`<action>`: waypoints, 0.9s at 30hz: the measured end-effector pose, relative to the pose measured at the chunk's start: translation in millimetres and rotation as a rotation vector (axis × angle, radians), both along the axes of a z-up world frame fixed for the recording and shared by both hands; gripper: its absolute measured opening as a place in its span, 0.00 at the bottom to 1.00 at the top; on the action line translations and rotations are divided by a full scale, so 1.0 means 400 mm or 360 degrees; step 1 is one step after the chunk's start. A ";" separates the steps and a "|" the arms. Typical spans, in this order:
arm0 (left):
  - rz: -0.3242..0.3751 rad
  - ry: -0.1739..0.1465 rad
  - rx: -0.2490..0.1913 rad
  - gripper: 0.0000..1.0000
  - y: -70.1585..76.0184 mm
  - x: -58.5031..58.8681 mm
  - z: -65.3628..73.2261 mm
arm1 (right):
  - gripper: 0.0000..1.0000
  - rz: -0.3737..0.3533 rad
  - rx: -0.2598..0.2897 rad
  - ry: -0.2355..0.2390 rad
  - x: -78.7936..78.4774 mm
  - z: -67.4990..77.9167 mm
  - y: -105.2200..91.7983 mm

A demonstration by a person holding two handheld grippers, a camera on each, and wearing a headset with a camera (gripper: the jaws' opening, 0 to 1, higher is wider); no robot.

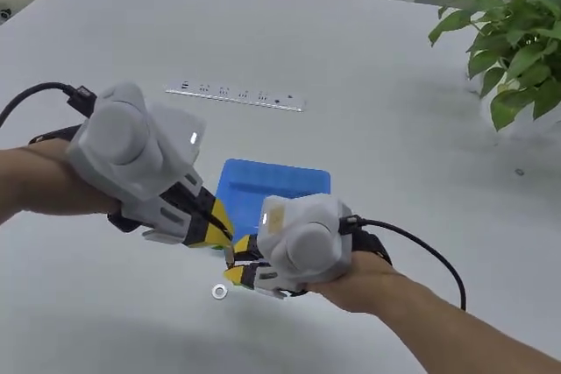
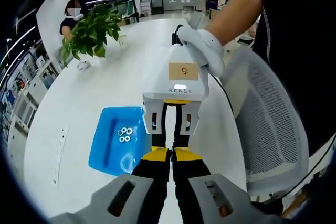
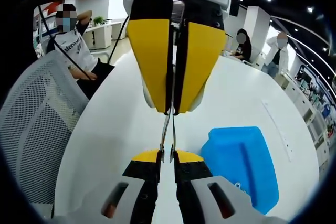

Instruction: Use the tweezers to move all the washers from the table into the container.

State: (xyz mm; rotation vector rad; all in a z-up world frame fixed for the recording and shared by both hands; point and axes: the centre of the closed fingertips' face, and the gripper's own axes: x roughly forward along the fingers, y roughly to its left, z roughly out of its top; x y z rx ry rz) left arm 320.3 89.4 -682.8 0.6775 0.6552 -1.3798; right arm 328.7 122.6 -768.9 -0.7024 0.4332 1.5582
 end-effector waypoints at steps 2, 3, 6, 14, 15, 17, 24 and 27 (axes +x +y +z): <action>0.0006 0.0007 0.0002 0.05 0.003 -0.006 -0.007 | 0.11 0.0014 -0.0002 0.0007 -0.009 -0.008 0.004; 0.0010 0.0011 0.0003 0.05 0.005 -0.008 -0.010 | 0.11 0.0018 -0.0003 0.0011 -0.012 -0.010 0.005; 0.0021 0.0026 0.0005 0.05 0.010 -0.015 -0.021 | 0.11 0.0030 -0.0003 0.0029 -0.022 -0.021 0.011; 0.0034 0.0058 0.0017 0.05 0.019 -0.026 -0.042 | 0.12 0.0050 -0.0010 0.0065 -0.041 -0.042 0.021; 0.0036 0.0060 0.0017 0.05 0.020 -0.027 -0.045 | 0.12 0.0053 -0.0010 0.0067 -0.043 -0.044 0.022; 0.0038 0.0067 0.0022 0.05 0.022 -0.030 -0.050 | 0.12 0.0056 -0.0011 0.0082 -0.046 -0.050 0.023; 0.0051 0.0081 0.0031 0.05 0.031 -0.032 -0.068 | 0.12 0.0070 -0.0018 0.0099 -0.051 -0.066 0.032; 0.0057 0.0087 0.0033 0.05 0.034 -0.030 -0.074 | 0.12 0.0070 -0.0020 0.0111 -0.050 -0.073 0.034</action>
